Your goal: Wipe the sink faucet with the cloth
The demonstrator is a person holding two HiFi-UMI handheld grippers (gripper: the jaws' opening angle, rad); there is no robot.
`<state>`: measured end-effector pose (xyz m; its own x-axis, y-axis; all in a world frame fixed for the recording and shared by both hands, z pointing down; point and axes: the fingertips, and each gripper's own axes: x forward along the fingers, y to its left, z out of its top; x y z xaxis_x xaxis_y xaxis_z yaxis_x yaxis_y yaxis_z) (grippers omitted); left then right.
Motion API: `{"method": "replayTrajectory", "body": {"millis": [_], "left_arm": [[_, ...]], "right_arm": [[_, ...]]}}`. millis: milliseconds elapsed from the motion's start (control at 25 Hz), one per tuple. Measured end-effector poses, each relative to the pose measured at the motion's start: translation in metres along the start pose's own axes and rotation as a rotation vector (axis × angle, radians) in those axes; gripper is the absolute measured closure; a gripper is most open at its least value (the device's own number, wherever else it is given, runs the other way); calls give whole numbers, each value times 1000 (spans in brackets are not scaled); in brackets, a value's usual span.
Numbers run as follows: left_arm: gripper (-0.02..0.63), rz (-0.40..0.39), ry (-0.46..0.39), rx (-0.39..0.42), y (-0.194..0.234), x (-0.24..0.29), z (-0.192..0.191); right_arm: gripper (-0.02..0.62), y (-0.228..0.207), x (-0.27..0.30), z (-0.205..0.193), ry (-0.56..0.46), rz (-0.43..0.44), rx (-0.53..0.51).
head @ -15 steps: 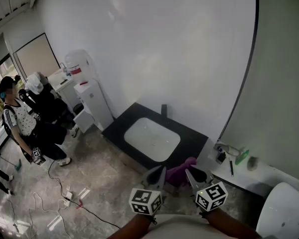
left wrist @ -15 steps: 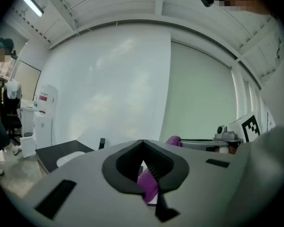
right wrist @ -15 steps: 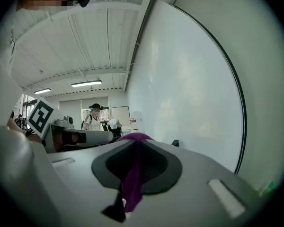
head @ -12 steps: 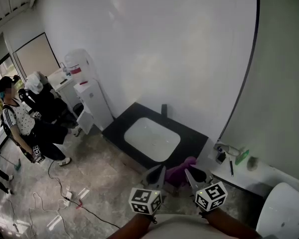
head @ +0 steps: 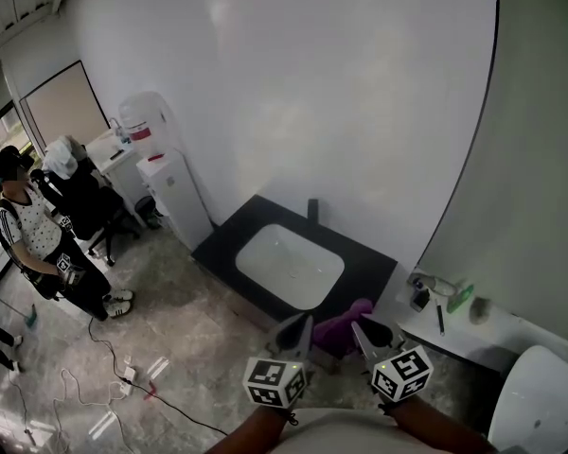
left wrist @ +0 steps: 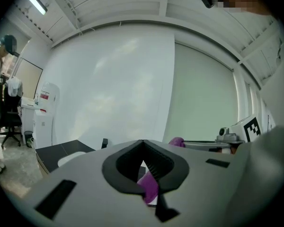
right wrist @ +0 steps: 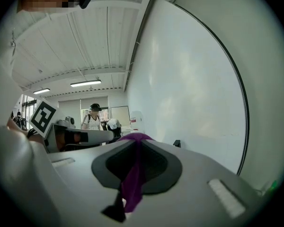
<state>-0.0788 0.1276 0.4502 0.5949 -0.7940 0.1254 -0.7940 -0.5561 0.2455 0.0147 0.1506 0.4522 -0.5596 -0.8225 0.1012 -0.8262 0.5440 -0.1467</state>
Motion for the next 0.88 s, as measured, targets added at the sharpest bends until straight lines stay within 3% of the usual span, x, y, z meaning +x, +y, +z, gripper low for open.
{"method": "replayTrajectory", "body": {"millis": [240, 520, 680, 880], "left_arm": [[600, -16, 11, -29, 40, -9, 7], [600, -60, 39, -9, 72, 10, 0], [600, -67, 63, -6, 83, 43, -9], [600, -31, 95, -24, 108, 113, -19]], "right_arm": [[565, 16, 23, 4, -20, -33, 14], [565, 16, 50, -10, -5, -86, 33], [565, -9, 76, -16, 23, -86, 37], [565, -69, 131, -18, 49, -37, 39]]}}
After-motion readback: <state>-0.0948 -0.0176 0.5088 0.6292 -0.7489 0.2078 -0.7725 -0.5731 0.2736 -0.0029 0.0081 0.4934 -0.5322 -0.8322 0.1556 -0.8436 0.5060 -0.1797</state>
